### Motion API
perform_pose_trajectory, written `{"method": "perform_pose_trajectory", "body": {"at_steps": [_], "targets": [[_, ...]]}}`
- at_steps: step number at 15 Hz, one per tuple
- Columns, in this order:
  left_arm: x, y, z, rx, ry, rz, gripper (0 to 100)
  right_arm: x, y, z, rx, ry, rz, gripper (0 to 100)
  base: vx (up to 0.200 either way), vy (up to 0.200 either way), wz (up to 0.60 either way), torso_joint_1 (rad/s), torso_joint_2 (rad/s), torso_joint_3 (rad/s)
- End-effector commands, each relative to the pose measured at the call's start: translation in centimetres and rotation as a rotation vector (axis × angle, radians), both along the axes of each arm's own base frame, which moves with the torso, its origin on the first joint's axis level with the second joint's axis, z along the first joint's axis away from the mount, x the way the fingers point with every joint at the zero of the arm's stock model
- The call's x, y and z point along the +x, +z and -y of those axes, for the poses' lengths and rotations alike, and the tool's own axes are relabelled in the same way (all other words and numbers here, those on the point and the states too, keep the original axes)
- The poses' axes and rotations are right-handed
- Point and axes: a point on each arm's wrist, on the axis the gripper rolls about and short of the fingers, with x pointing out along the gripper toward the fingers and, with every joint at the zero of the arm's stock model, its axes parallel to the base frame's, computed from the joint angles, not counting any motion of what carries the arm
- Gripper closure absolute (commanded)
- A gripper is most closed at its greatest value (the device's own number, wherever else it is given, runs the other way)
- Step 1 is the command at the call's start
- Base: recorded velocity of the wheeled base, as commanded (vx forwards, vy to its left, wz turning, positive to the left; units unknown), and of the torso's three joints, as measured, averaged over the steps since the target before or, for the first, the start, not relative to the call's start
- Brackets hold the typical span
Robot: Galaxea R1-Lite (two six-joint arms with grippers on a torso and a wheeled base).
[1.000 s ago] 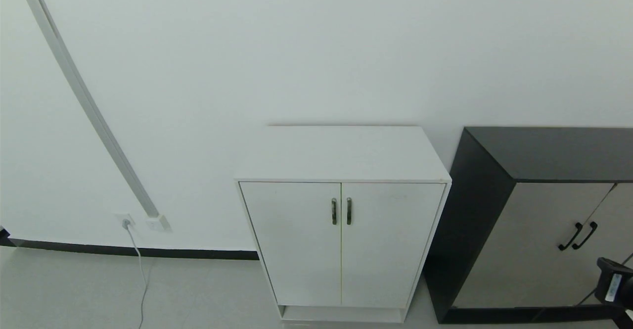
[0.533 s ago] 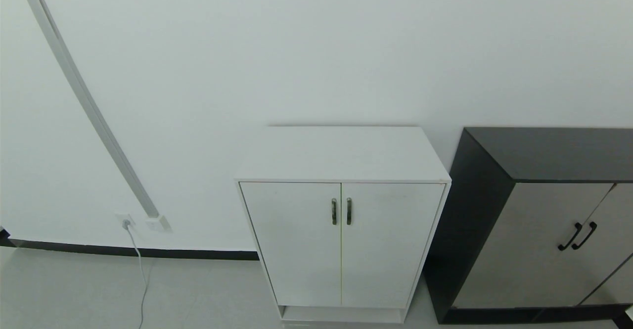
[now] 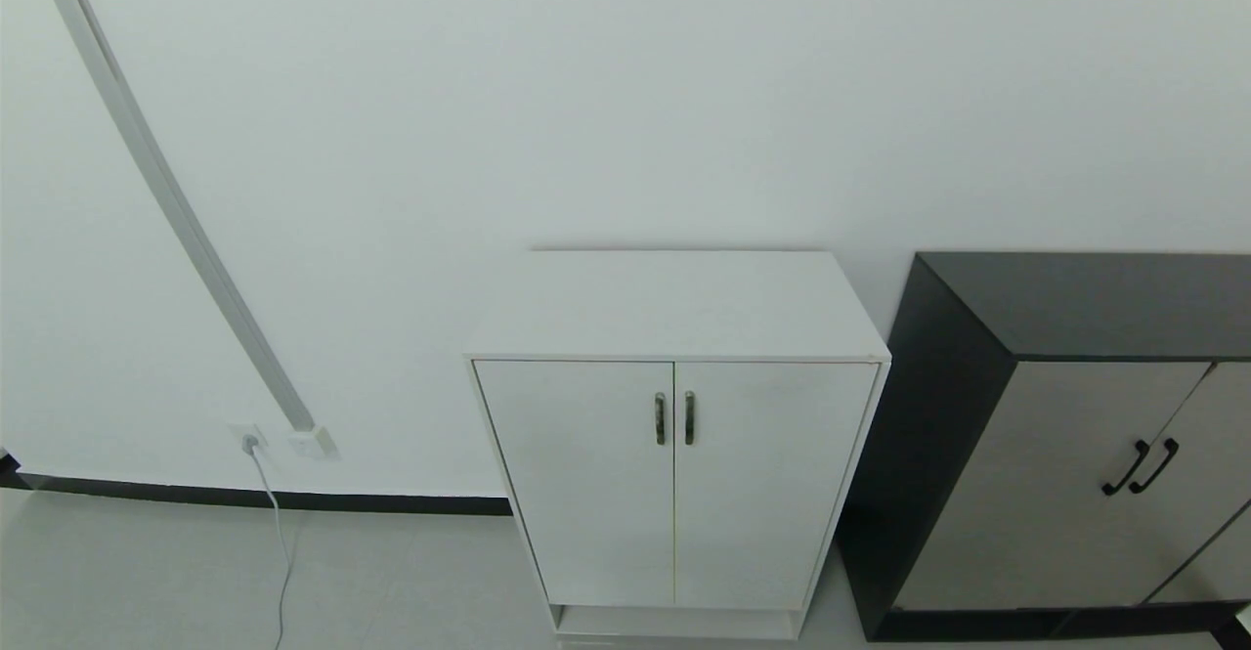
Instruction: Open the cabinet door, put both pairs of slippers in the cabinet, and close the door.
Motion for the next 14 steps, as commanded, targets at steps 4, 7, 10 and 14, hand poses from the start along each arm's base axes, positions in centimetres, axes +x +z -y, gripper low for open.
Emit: {"method": "perform_pose_trajectory", "body": {"at_steps": [4,7,10,14], "targets": [[0.0,0.0,0.0,0.000,0.000,0.000,100,-1.6,-1.4,-0.3,0.024,0.099,0.120,100,0.000,0.000,0.00,0.000,0.00,0.000],[0.0,0.0,0.0,0.000,0.000,0.000,100,-1.9,-1.8,-0.3,0.023,0.142,0.170,100,0.000,0.000,0.00,0.000,0.00,0.000],[0.0,0.0,0.0,0.000,0.000,0.000,100,-2.3,-1.9,-0.2,0.026,0.256,0.218,100,0.000,0.000,0.00,0.000,0.00,0.000],[0.0,0.0,0.0,0.001,0.000,-0.002,100,-1.8,-1.8,-0.1,0.040,0.337,0.155,100,0.000,0.000,0.00,0.000,0.00,0.000]]}}
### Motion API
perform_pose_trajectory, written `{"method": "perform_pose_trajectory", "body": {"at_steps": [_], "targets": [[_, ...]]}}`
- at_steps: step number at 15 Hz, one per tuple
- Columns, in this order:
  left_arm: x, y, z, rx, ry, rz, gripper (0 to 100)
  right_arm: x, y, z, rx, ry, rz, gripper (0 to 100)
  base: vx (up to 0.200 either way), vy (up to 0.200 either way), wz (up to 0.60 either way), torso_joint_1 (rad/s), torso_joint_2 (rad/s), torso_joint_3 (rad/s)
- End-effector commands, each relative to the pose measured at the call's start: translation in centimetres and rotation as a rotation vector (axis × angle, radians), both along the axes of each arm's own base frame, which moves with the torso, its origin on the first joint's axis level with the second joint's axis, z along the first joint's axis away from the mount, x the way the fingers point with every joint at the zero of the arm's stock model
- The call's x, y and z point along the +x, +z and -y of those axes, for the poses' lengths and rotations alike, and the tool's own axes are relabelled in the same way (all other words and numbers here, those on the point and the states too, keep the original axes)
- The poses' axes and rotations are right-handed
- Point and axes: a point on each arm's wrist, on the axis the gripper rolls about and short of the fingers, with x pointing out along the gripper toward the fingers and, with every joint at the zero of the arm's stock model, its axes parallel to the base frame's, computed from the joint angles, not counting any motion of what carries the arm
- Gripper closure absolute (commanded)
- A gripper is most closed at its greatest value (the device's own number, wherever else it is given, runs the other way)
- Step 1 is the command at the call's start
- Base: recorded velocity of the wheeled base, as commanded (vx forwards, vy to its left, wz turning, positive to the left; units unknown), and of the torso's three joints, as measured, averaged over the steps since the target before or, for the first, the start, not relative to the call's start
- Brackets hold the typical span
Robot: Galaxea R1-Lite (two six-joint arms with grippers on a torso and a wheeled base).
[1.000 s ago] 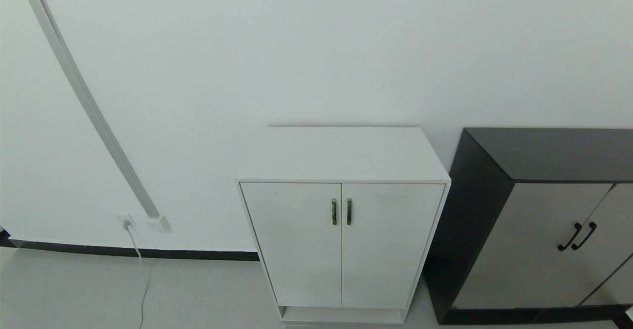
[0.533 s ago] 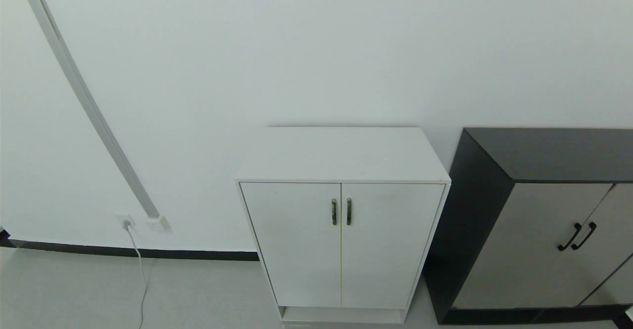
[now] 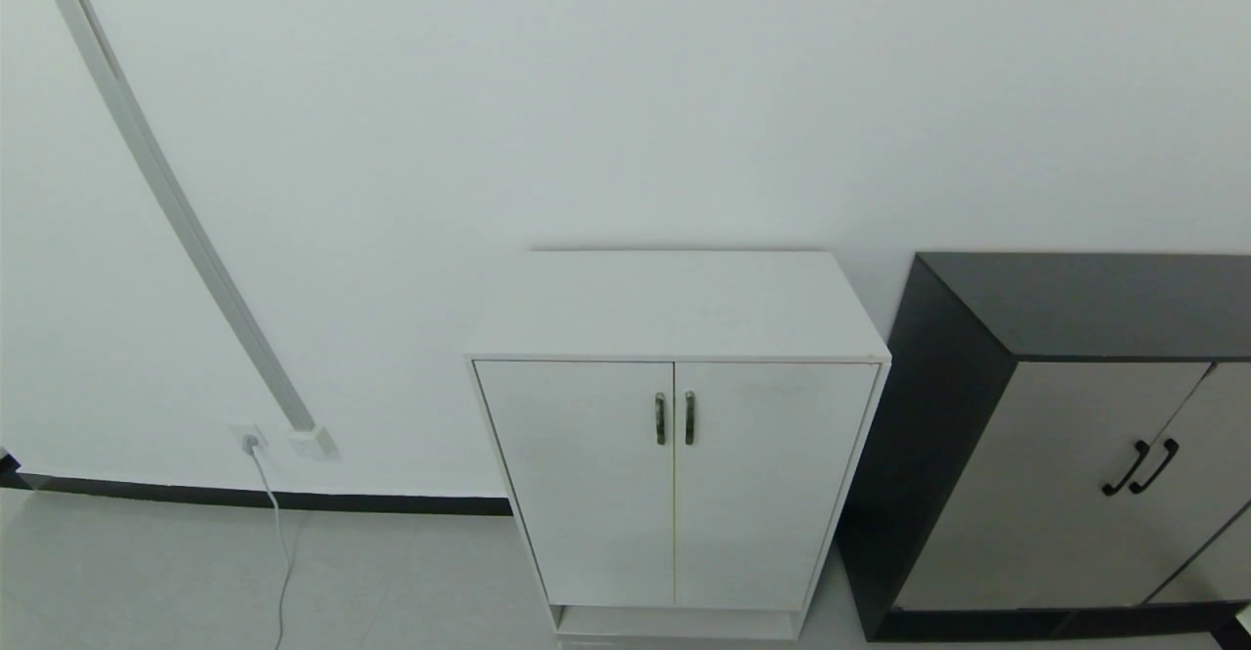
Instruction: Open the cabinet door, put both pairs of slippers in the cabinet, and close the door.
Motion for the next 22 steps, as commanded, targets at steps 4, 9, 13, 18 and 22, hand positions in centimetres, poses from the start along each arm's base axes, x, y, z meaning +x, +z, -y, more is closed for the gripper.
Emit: {"method": "perform_pose_trajectory", "body": {"at_steps": [4,9,13,18,22], "targets": [[0.0,0.0,0.0,0.001,0.001,-0.001,100,0.6,0.1,-0.2,-0.012,-0.146,-0.072,100,0.000,0.000,0.00,0.000,0.00,0.000],[0.0,0.0,0.0,0.001,0.001,-0.001,100,-0.8,-0.2,-0.2,0.002,-0.145,0.103,100,0.000,0.000,0.00,0.000,0.00,0.000],[0.0,0.0,0.0,0.001,0.001,-0.001,100,-1.0,-0.2,-0.2,0.004,-0.154,0.130,100,0.000,0.000,0.00,0.000,0.00,0.000],[0.0,0.0,0.0,0.001,0.001,-0.001,100,-1.0,-0.2,-0.1,0.000,-0.175,0.124,100,0.000,0.000,0.00,0.000,0.00,0.000],[0.0,0.0,0.0,0.001,0.001,-0.002,100,-0.7,-0.2,-0.2,-0.001,-0.187,0.095,100,0.000,0.000,0.00,0.000,0.00,0.000]]}}
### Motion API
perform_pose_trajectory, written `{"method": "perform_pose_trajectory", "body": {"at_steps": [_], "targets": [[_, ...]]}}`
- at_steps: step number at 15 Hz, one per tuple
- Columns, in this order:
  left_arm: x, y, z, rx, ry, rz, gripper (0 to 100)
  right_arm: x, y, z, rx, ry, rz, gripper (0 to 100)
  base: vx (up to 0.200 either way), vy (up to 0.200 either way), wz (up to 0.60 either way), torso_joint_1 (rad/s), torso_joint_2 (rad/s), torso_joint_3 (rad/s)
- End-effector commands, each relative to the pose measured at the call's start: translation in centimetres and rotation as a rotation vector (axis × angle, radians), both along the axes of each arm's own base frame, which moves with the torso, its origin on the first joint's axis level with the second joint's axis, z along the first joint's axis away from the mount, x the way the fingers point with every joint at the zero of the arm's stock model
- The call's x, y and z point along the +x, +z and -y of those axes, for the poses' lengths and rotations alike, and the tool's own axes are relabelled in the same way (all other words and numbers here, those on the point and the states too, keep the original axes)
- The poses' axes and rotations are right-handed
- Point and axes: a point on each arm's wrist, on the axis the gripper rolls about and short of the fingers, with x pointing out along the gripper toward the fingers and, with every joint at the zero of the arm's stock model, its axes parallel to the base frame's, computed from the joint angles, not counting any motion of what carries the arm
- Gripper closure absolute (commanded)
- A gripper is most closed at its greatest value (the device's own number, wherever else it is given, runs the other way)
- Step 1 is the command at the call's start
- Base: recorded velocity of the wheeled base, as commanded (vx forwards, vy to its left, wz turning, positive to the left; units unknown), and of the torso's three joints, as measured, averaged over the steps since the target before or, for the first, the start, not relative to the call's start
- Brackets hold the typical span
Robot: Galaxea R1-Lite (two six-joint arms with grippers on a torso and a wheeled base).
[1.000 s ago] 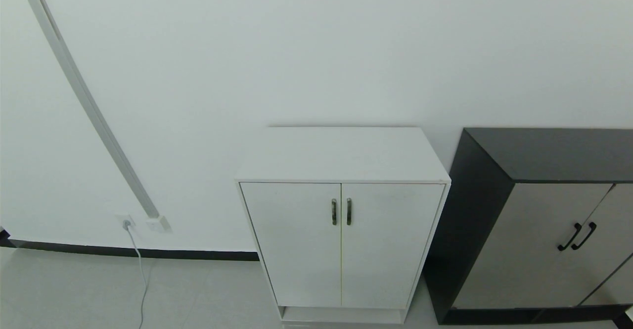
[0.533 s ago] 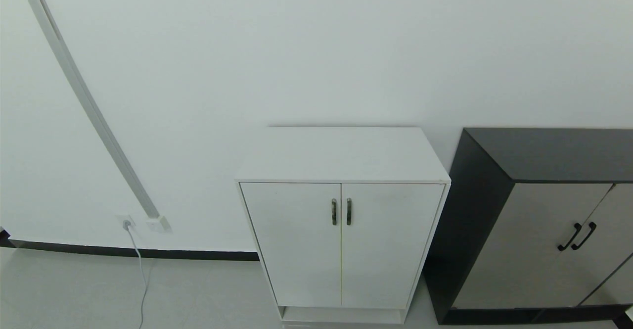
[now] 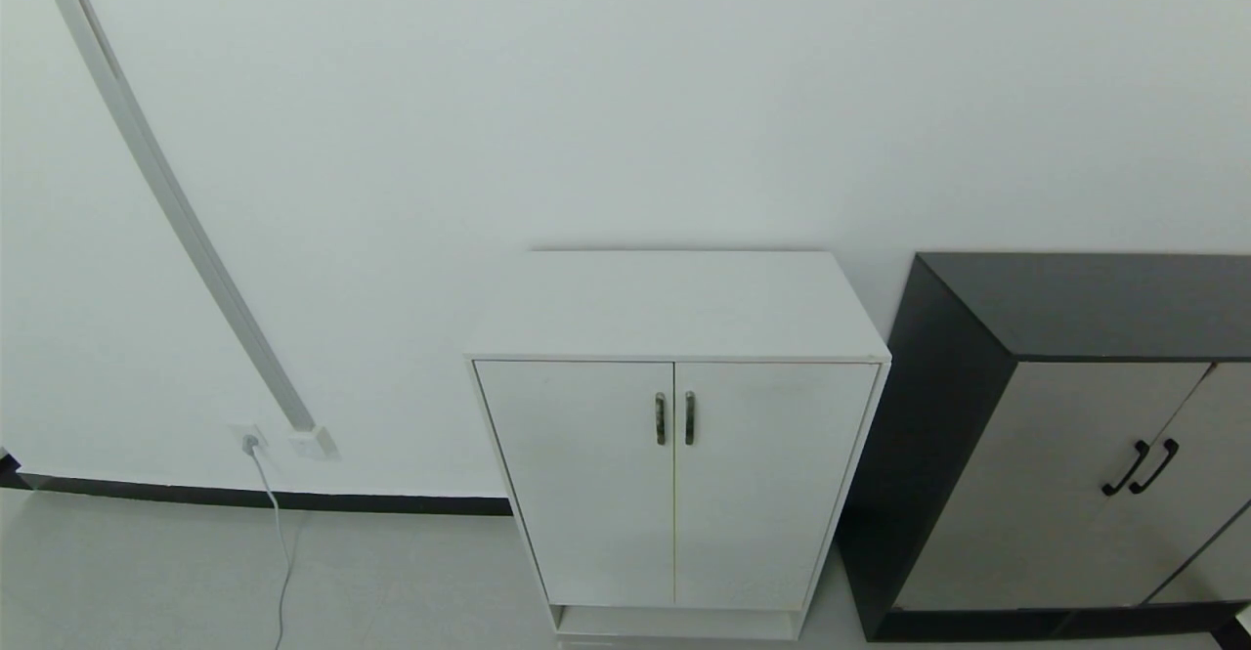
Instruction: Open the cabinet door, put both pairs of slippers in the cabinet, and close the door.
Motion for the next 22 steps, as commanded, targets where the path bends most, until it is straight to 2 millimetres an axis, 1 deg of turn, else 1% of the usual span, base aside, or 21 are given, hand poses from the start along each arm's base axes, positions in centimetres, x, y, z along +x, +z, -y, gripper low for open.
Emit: {"method": "perform_pose_trajectory", "body": {"at_steps": [1,3,6,11,13,15,22], "targets": [[0.01,0.01,0.00,-0.001,0.001,-0.001,100,0.22,0.03,-0.01,0.003,-0.009,-0.028,100,0.000,0.000,0.00,0.000,0.00,0.000],[0.01,0.01,0.00,0.000,0.001,-0.001,100,0.51,0.11,-0.07,0.008,-0.047,-0.064,100,0.000,0.000,0.00,0.000,0.00,0.000],[0.01,0.01,0.00,-0.001,0.001,-0.001,100,0.59,0.14,-0.09,0.012,-0.067,-0.072,100,0.000,0.000,0.00,0.000,0.00,0.000],[0.01,0.01,0.00,0.000,0.001,-0.001,100,0.58,0.17,-0.10,0.038,-0.055,-0.066,100,0.000,0.000,0.00,0.000,0.00,0.000],[0.01,0.01,0.00,0.000,0.001,-0.001,100,0.43,0.14,-0.06,0.038,-0.024,-0.048,100,0.000,0.000,0.00,0.000,0.00,0.000],[0.01,-0.01,0.00,-0.001,0.001,-0.002,100,0.00,0.02,0.02,0.032,0.031,0.006,100,0.000,0.000,0.00,0.000,0.00,0.000],[0.01,0.01,0.00,0.000,0.001,-0.001,100,-0.13,0.03,0.06,0.052,0.003,0.029,100,0.000,0.000,0.00,0.000,0.00,0.000]]}}
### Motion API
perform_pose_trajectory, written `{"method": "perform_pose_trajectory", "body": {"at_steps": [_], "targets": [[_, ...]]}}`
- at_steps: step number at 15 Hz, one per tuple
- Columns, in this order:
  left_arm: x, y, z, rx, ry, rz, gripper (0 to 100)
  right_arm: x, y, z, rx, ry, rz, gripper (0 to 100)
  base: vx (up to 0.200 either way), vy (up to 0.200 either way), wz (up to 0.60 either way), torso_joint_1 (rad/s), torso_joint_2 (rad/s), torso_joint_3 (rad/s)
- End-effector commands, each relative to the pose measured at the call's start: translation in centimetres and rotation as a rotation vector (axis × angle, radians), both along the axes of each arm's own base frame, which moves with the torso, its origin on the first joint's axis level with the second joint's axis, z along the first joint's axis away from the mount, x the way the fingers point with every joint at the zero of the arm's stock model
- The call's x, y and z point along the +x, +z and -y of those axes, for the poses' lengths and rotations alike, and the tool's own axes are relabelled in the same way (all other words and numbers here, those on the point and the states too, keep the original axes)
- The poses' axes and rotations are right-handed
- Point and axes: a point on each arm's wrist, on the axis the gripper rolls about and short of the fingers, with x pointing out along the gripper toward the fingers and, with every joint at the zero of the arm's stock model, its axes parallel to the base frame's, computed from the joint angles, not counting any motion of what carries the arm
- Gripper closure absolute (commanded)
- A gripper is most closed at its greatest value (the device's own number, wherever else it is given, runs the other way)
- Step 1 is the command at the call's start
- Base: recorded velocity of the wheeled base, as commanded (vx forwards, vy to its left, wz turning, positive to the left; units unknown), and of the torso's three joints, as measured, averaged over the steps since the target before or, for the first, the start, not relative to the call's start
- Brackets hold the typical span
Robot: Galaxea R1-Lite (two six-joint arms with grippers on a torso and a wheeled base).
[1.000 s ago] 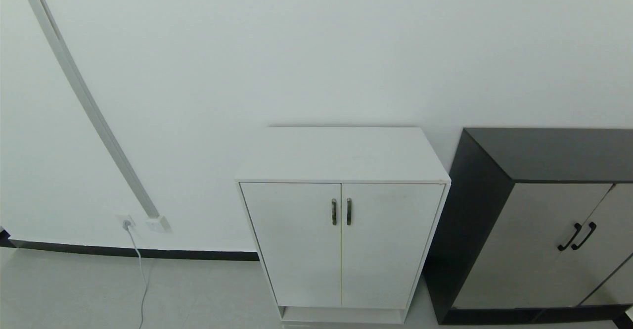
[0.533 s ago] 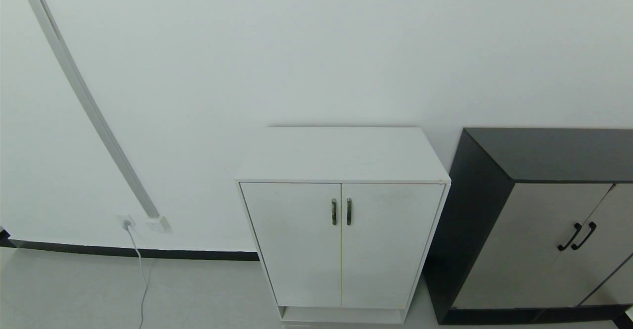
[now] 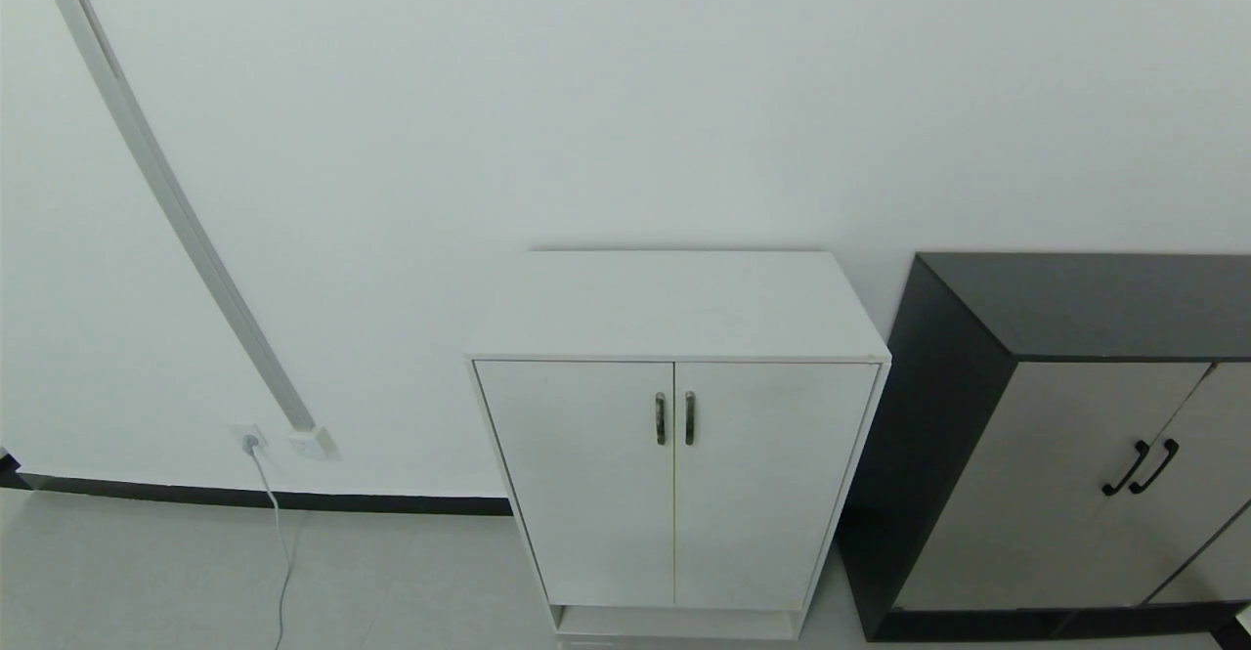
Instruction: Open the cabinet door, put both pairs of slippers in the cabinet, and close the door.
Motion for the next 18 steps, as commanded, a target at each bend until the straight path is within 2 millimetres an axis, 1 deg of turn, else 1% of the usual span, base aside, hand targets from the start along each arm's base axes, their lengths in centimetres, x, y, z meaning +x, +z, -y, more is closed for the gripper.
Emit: {"method": "perform_pose_trajectory", "body": {"at_steps": [1,18], "targets": [[0.01,0.01,0.00,0.000,0.001,-0.001,100,-0.03,-0.02,0.00,0.001,0.000,0.005,100,0.000,0.000,0.00,0.000,0.00,0.000],[0.01,0.01,0.00,0.000,0.001,-0.001,100,-0.03,-0.02,0.00,0.001,-0.002,0.005,100,0.000,0.000,0.00,0.000,0.00,0.000]]}}
